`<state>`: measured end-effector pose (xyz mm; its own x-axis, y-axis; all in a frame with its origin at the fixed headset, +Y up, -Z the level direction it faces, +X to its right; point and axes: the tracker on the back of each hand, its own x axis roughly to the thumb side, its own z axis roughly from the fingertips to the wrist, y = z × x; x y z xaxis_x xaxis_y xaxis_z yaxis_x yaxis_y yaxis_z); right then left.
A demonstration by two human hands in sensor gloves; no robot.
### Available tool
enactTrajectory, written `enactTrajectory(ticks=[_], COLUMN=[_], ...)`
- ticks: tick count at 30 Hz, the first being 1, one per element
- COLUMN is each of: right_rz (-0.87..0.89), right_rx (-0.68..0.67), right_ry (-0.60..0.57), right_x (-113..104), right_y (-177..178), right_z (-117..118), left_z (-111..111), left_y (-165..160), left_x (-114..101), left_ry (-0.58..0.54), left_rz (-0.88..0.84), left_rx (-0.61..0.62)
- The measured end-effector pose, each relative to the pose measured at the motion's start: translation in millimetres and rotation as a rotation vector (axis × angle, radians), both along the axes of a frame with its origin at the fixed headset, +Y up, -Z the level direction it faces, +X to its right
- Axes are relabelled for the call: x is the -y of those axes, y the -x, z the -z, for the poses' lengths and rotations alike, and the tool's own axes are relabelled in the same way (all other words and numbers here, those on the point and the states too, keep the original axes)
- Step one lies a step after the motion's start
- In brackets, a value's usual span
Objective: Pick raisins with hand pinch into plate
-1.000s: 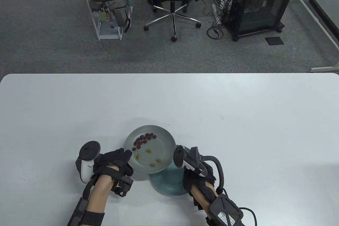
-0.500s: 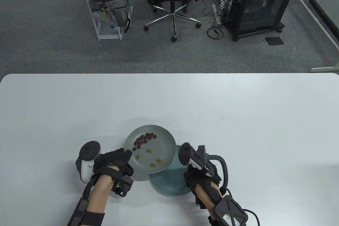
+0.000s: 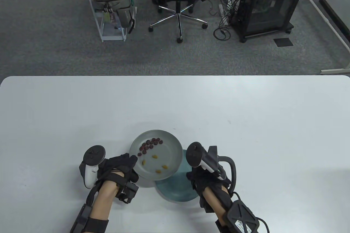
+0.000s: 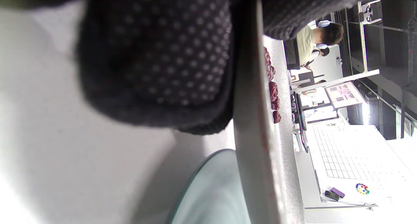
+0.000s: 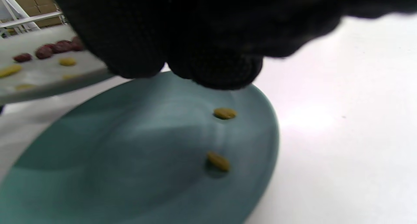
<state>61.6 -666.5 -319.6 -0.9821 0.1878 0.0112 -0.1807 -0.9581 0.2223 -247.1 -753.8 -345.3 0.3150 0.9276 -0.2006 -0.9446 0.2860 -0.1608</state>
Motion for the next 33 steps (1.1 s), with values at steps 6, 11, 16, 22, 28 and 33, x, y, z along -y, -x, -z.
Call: enactTrajectory(ticks=[6, 11, 16, 22, 28, 33], right_rz=[0.019, 0.001, -0.007, -0.005, -0.029, -0.041], right_rx=[-0.036, -0.064, -0.078, -0.077, -0.081, -0.082], right_ry=[-0.014, -0.007, 0.000, 0.015, 0.022, 0.029], right_x=[-14, -17, -15, -12, -7, -3], right_y=[16, 34, 47, 54, 60, 64], right_z=[2, 7, 11, 17, 21, 23], left_z=[-1, -2, -2, -2, -2, -2], left_y=[-6, -9, -9, -12, -13, -13], left_x=[0, -1, -1, -1, -1, 0], left_ry=[0.000, -0.003, -0.004, -0.007, -0.010, -0.016], left_rz=[-0.002, 0.004, -0.005, -0.002, 0.000, -0.005], left_rx=[0.026, 0.037, 0.044, 0.058, 0.066, 0.059])
